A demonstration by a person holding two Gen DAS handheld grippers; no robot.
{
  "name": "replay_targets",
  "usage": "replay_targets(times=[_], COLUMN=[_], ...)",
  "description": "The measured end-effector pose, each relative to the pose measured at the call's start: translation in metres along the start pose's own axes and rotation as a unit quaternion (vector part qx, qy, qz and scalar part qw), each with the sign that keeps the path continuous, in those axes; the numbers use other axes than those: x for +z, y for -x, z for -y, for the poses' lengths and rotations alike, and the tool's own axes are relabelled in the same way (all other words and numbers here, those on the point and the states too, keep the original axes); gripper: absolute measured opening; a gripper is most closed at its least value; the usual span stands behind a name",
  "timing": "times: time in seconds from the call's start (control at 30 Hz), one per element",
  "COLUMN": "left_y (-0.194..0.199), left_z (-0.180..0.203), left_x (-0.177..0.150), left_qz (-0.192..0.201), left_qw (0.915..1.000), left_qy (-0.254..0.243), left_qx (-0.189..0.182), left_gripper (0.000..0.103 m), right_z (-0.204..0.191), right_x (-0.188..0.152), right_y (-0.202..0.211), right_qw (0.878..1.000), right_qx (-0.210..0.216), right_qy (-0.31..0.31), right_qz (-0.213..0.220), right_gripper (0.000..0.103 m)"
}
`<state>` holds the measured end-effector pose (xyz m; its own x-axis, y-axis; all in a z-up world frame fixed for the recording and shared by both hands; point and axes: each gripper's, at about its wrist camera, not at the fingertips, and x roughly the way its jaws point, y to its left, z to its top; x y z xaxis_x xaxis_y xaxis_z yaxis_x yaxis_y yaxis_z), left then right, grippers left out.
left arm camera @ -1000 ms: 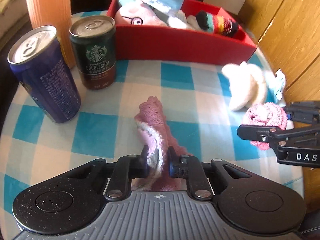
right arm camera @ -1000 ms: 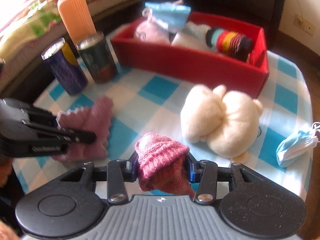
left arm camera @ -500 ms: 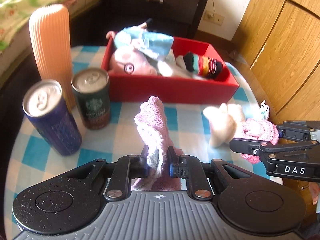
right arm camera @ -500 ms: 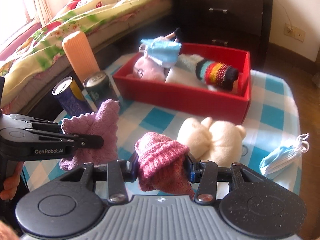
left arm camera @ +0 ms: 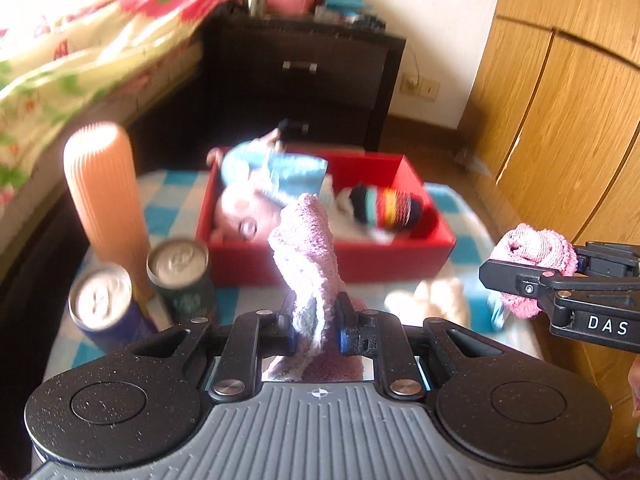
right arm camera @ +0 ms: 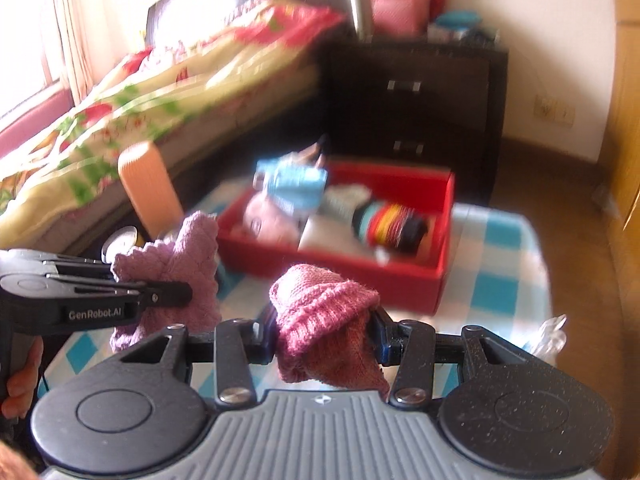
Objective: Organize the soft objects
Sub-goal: 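Lift the purple towel with the left tool toward the red box while the right tool carries the hat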
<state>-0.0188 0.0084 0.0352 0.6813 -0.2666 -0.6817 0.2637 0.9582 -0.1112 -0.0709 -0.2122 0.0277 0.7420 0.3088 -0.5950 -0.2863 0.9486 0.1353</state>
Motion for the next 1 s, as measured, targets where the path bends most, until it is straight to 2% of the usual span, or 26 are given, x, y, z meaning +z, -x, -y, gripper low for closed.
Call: replay_targets(times=[0.1,0.33,0.67,1.0], left_y=[0.007,0.016,0.022,0.015], left_z=[0.006,0.018,0.029,0.034], left_x=[0.010,0.022,0.040,0.054], left_qz=[0.022,0.059,0.098,0.114], left_qw=[0.9997,0.9979,0.9944,0.9917], left_qy=[-0.004,-0.017,-0.026,-0.036], left_qx=[0.003,0.018,0.031,0.048], left_gripper=[0.017,0.017,0.018,0.019], right_z=[0.000,-0.006,-0.009,-0.008], right_x=[0.009,0.023,0.037,0.054], right_y=[0.012,0.026,0.033,0.031], right_qw=[0.999,0.997,0.992,0.987], right_qx=[-0.010,-0.019,-0.031,-0.047], right_qy=[0.000,0.006,0.005,0.007], right_qz=[0.033,0.078,0.123,0.156], right_gripper=[0.022,0.022,0.022,0.022])
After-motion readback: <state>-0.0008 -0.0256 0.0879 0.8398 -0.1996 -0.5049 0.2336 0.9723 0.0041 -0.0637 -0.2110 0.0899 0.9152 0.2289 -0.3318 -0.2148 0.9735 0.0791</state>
